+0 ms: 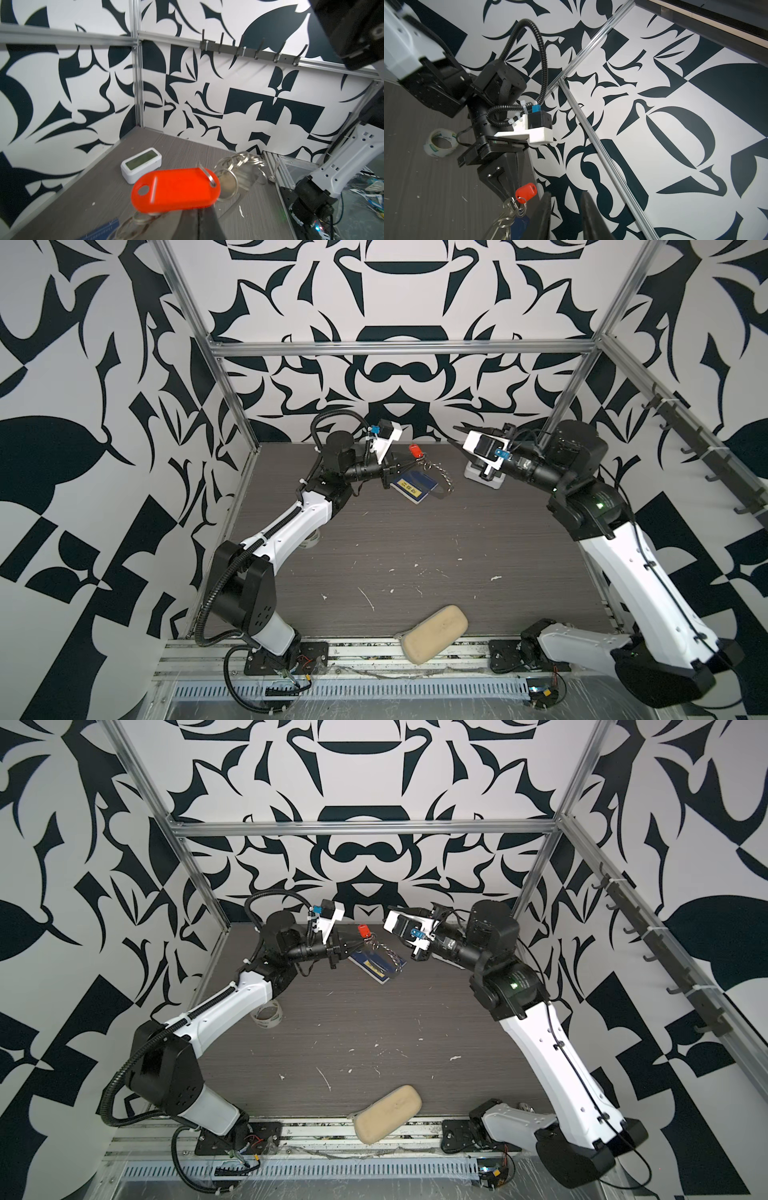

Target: Remove the keys from the keyring

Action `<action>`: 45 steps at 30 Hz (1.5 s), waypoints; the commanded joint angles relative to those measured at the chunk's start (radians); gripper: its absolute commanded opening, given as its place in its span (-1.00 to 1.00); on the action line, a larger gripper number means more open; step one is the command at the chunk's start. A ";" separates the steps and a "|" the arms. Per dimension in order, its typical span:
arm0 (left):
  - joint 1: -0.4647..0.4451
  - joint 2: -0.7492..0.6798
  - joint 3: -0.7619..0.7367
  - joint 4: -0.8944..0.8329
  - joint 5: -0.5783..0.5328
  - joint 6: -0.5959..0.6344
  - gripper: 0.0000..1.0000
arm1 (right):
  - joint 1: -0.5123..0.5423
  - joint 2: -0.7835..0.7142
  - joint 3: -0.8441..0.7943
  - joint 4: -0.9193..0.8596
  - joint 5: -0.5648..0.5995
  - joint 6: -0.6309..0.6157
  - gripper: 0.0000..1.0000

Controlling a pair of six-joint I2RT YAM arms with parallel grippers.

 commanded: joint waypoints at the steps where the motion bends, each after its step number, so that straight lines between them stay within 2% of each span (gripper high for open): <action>1: 0.006 -0.036 -0.093 0.440 0.093 -0.065 -1.00 | -0.003 -0.047 -0.031 -0.028 -0.046 0.077 -0.43; 3: 0.006 -0.027 -0.159 0.602 0.111 -0.080 -1.00 | -0.003 -0.076 -0.096 0.002 -0.046 0.088 -0.44; 6: 0.007 -0.011 -0.218 0.752 0.119 -0.109 -1.00 | -0.003 -0.100 -0.161 0.024 -0.053 0.106 -0.44; 10: 0.007 0.007 -0.254 0.871 0.131 -0.138 -1.00 | -0.003 -0.117 -0.226 0.022 -0.061 0.107 -0.46; 16: 0.007 0.006 -0.273 0.889 0.167 -0.134 -1.00 | -0.001 -0.089 -0.229 -0.026 -0.129 0.114 -0.51; 22: 0.007 0.007 -0.285 0.889 0.194 -0.113 -1.00 | 0.010 -0.049 -0.192 -0.075 -0.205 0.173 -0.51; 45: -0.002 -0.004 -0.316 0.889 0.260 -0.048 -1.00 | 0.096 0.046 -0.135 -0.182 -0.163 0.125 -0.53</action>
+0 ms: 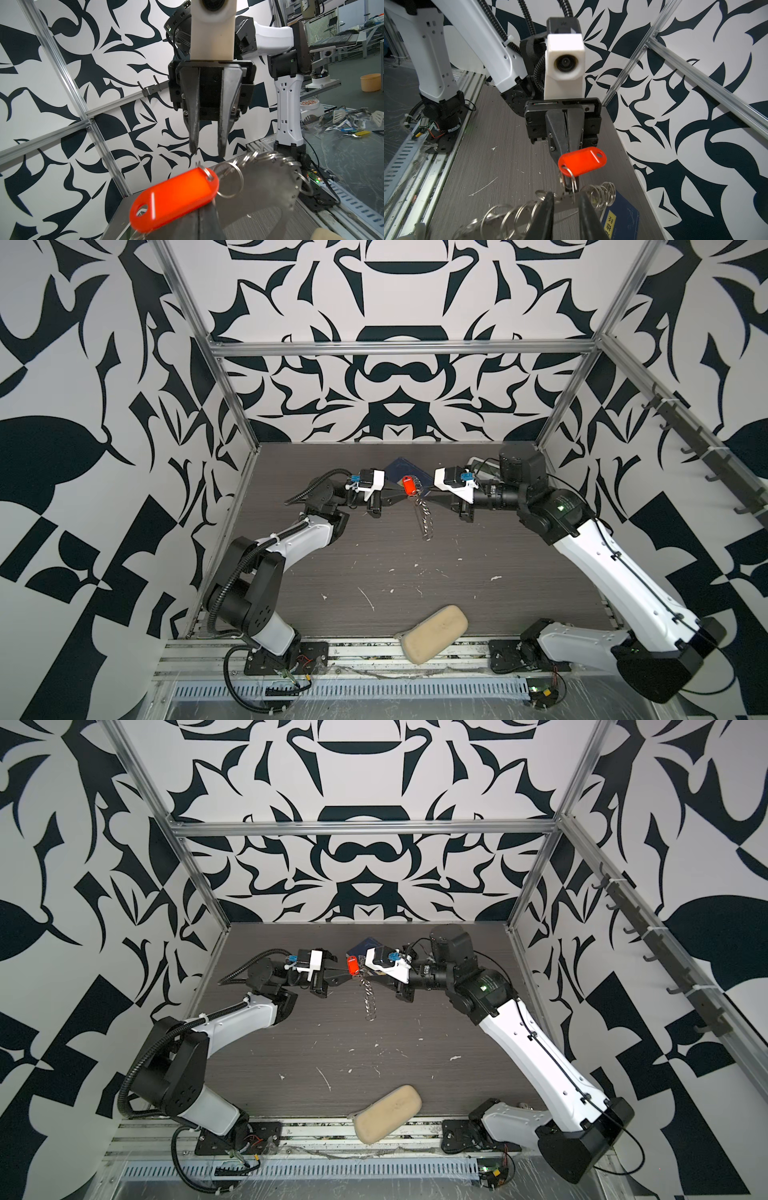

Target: Remove the keys from the keyring

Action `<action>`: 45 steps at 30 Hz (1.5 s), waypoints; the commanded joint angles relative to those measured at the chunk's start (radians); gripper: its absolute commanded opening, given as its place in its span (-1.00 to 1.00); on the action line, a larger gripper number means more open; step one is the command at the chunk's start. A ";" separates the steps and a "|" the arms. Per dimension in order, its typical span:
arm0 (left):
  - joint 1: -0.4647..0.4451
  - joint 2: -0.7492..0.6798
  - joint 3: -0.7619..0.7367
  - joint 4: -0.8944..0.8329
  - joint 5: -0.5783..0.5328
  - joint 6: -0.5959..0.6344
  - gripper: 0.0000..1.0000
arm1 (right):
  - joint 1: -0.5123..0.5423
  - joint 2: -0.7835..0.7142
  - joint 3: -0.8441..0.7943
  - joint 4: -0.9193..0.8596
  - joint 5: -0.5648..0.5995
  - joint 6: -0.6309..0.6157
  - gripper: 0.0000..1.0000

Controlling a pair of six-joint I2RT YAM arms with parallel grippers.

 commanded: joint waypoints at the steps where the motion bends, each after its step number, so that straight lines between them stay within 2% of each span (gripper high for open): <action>1: -0.003 -0.009 -0.017 0.060 0.014 0.010 -1.00 | 0.011 0.001 0.046 -0.017 0.012 -0.019 -0.53; 19: -0.005 -0.023 -0.039 0.060 0.031 0.034 -1.00 | 0.030 0.044 0.066 -0.076 0.054 -0.069 -0.63; 28: -0.006 -0.022 -0.040 0.060 0.034 0.033 -1.00 | 0.038 0.058 0.080 -0.099 0.054 -0.081 -0.83; 30: -0.008 -0.022 -0.040 0.060 0.034 0.034 -1.00 | 0.041 0.061 0.087 -0.109 0.055 -0.086 -1.00; 34: -0.006 -0.018 -0.044 0.060 0.033 0.034 -1.00 | 0.042 0.056 0.089 -0.107 0.068 -0.086 -1.00; 35: -0.006 -0.015 -0.047 0.060 0.031 0.034 -0.93 | 0.042 0.054 0.090 -0.103 0.077 -0.088 -1.00; 36: -0.005 -0.014 -0.052 0.060 0.028 0.034 -0.68 | 0.042 0.050 0.089 -0.097 0.088 -0.088 -1.00; 37: -0.003 -0.014 -0.060 0.060 0.023 0.033 -0.55 | 0.043 0.047 0.089 -0.094 0.098 -0.091 -1.00; 39: 0.000 -0.015 -0.076 0.060 0.013 0.036 -0.39 | 0.042 0.045 0.096 -0.096 0.112 -0.098 -1.00; 45: 0.015 -0.032 -0.148 0.060 -0.034 0.049 -0.26 | 0.041 0.052 0.108 -0.140 0.165 -0.139 -1.00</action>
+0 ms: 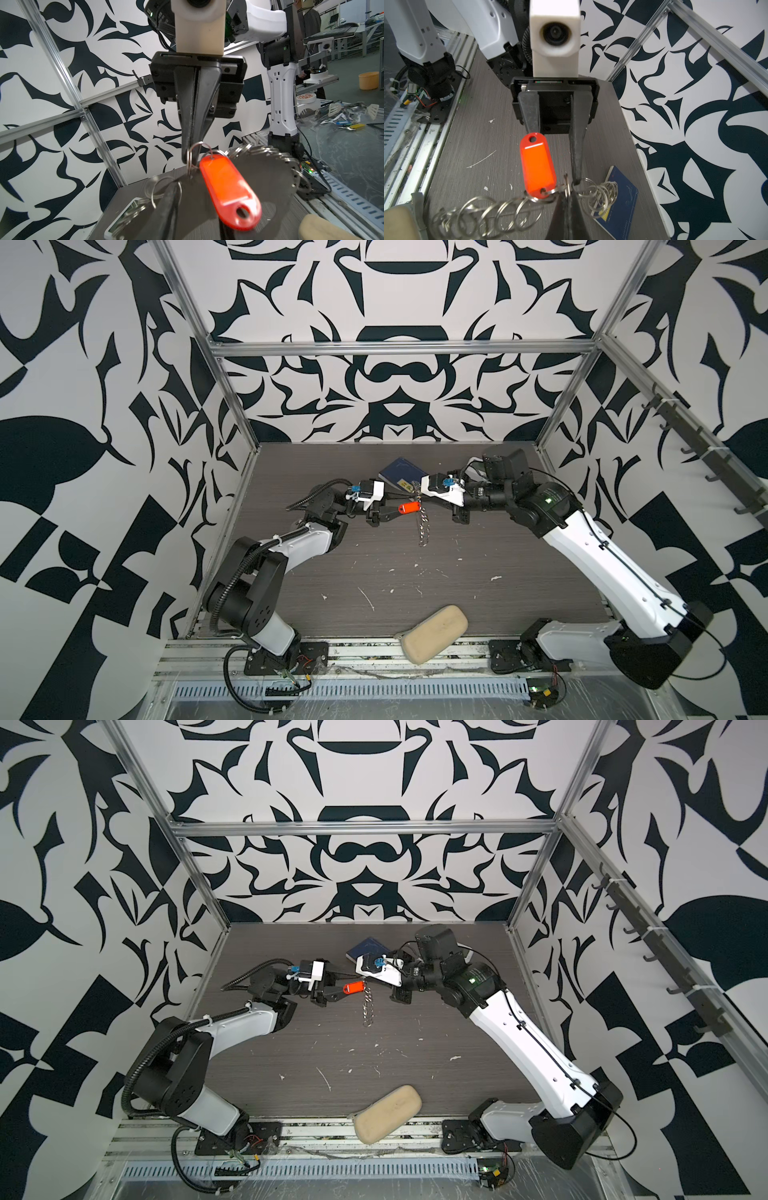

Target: Remove the keys from the keyring

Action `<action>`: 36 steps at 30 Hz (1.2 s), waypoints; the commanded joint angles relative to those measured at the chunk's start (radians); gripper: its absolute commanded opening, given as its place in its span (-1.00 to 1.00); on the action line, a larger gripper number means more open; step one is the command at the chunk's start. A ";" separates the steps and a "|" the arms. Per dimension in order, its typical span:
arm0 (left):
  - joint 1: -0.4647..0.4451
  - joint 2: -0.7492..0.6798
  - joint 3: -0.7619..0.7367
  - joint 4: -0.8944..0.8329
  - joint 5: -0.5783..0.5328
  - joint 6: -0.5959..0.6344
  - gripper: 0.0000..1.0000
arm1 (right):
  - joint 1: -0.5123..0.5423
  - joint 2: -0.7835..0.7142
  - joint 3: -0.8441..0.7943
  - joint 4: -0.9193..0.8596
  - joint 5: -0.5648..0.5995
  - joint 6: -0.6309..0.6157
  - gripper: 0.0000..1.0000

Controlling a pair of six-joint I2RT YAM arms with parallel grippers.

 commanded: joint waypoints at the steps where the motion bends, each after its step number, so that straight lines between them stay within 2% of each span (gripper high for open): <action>1: 0.016 -0.033 -0.043 0.036 -0.037 0.007 -0.24 | 0.004 -0.015 0.049 0.018 0.033 -0.026 -1.00; 9: 0.026 -0.089 -0.109 0.024 -0.105 0.001 -0.14 | 0.003 -0.023 0.021 0.041 0.060 -0.029 -1.00; 14: 0.026 -0.143 -0.108 -0.085 -0.159 -0.006 -0.10 | 0.005 -0.024 0.013 0.060 0.085 -0.024 -1.00; 17: 0.025 -0.219 -0.116 -0.287 -0.307 0.050 -0.09 | 0.005 -0.030 -0.002 0.085 0.108 -0.017 -1.00; 19: 0.023 -0.294 -0.114 -0.563 -0.482 0.138 -0.06 | 0.006 -0.033 -0.008 0.095 0.119 -0.013 -1.00; 22: 0.021 -0.402 -0.085 -0.831 -0.612 0.178 -0.05 | 0.004 -0.031 -0.014 0.105 0.129 -0.007 -1.00; 29: 0.013 -0.470 -0.023 -1.075 -0.667 0.097 -0.03 | 0.005 -0.037 -0.088 0.219 0.187 0.041 -1.00; 33: 0.012 -0.447 0.058 -1.225 -0.677 0.019 -0.05 | 0.022 -0.036 -0.136 0.287 0.276 0.072 -1.00; 36: 0.008 -0.423 0.093 -1.249 -0.646 -0.039 -0.07 | 0.037 -0.026 -0.162 0.318 0.344 0.089 -1.00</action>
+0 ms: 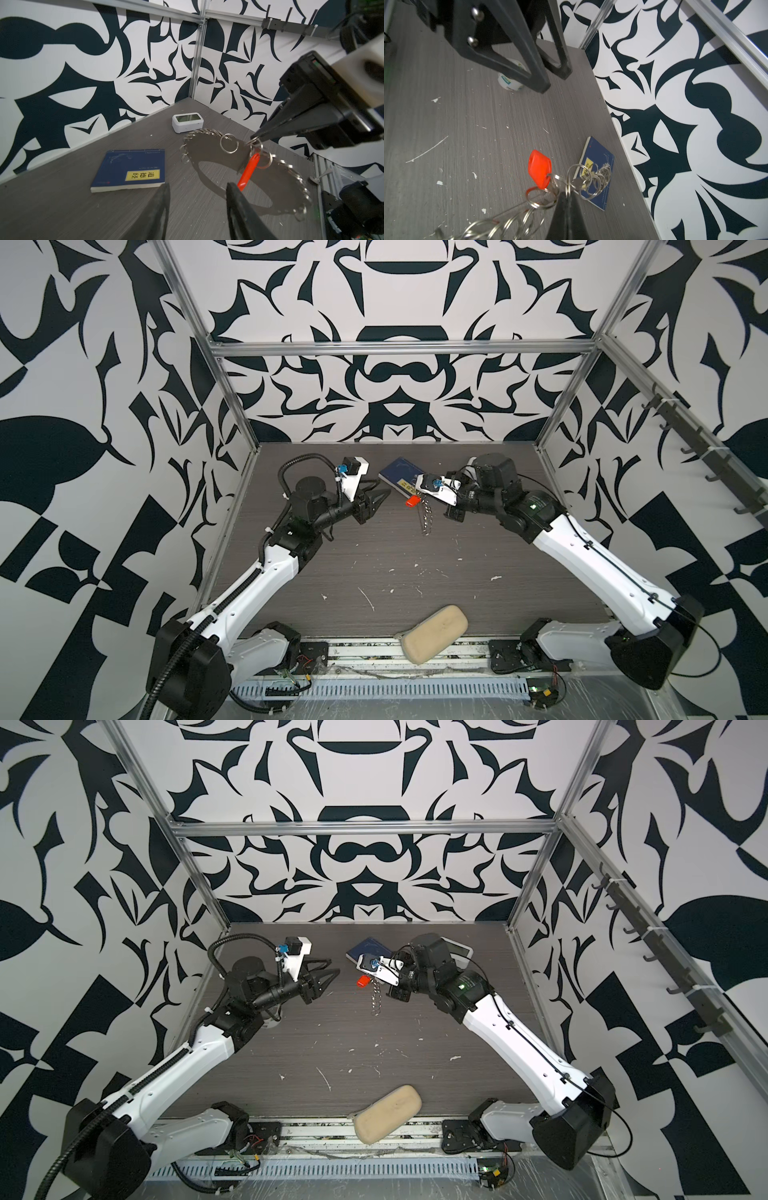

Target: Remove the keys from the keyring

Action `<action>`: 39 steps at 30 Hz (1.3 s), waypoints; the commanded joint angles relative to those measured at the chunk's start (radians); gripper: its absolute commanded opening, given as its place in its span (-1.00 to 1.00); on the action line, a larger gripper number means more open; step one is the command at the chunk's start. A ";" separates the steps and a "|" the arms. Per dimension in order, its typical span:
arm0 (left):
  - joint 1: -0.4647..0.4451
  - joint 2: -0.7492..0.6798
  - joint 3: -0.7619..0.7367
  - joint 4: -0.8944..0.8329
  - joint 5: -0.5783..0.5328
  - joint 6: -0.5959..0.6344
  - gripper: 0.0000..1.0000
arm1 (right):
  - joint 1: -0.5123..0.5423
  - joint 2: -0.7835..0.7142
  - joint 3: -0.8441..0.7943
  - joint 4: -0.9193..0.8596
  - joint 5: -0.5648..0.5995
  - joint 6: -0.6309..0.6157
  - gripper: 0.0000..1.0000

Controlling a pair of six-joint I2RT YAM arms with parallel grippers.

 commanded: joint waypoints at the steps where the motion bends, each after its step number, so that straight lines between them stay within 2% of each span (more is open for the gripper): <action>1: -0.008 0.024 0.055 -0.101 0.016 -0.098 -0.09 | 0.017 -0.018 -0.010 0.137 0.095 0.054 -1.00; 6: -0.029 0.062 0.068 -0.045 0.084 -0.129 -0.10 | 0.019 -0.016 -0.053 0.195 0.094 0.088 -1.00; 11: -0.057 0.089 0.074 0.024 0.224 -0.062 -0.13 | 0.020 -0.004 -0.043 0.184 0.057 0.098 -1.00; 15: -0.102 0.085 0.067 0.035 0.205 0.028 -0.12 | 0.021 -0.002 -0.037 0.172 0.046 0.089 -1.00; 33: -0.112 0.120 0.121 0.028 0.176 0.117 -0.10 | 0.042 -0.019 -0.023 0.149 0.003 0.086 -1.00; 39: -0.112 0.162 0.139 0.031 0.189 0.110 -0.18 | 0.046 -0.022 -0.021 0.148 -0.005 0.086 -1.00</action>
